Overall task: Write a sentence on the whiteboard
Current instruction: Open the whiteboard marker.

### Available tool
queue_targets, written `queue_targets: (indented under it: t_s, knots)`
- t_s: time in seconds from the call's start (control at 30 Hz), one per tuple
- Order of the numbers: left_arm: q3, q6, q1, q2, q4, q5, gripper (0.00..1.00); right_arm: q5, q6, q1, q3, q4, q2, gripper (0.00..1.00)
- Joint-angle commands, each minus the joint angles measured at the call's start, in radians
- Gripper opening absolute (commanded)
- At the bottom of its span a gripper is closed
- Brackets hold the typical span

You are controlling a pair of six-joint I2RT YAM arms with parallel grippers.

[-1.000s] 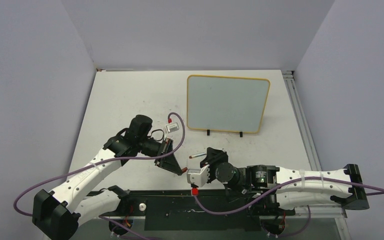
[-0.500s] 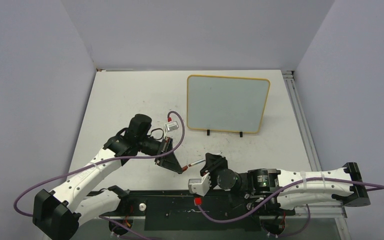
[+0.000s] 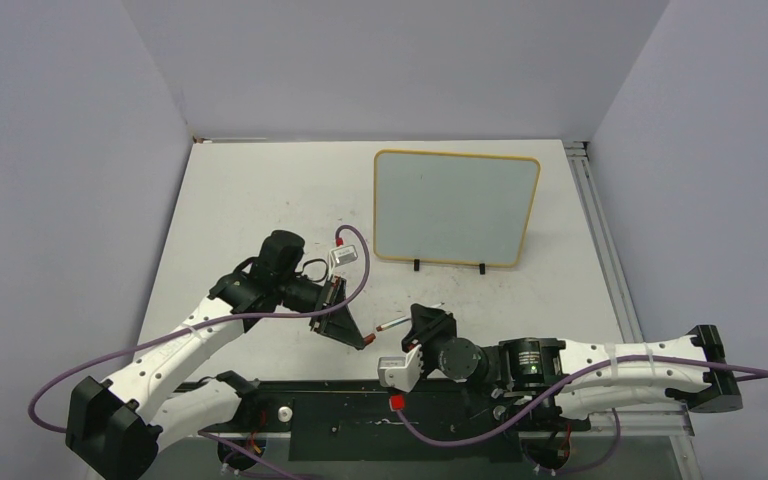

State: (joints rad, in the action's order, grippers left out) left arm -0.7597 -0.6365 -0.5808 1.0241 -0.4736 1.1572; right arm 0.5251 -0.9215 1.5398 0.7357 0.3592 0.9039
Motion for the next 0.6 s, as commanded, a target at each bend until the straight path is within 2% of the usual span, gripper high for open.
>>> queue_targets:
  t_s: [0.0,0.57]
  knots:
    - [-0.01,0.007,0.007,-0.003,0.031,0.024,0.0,0.035,-0.012,0.012,0.005,-0.031,-0.017,0.05]
    - [-0.024,0.014,0.009,-0.006,0.028,0.032,0.0,0.017,-0.001,0.018,-0.01,0.0,-0.011,0.05]
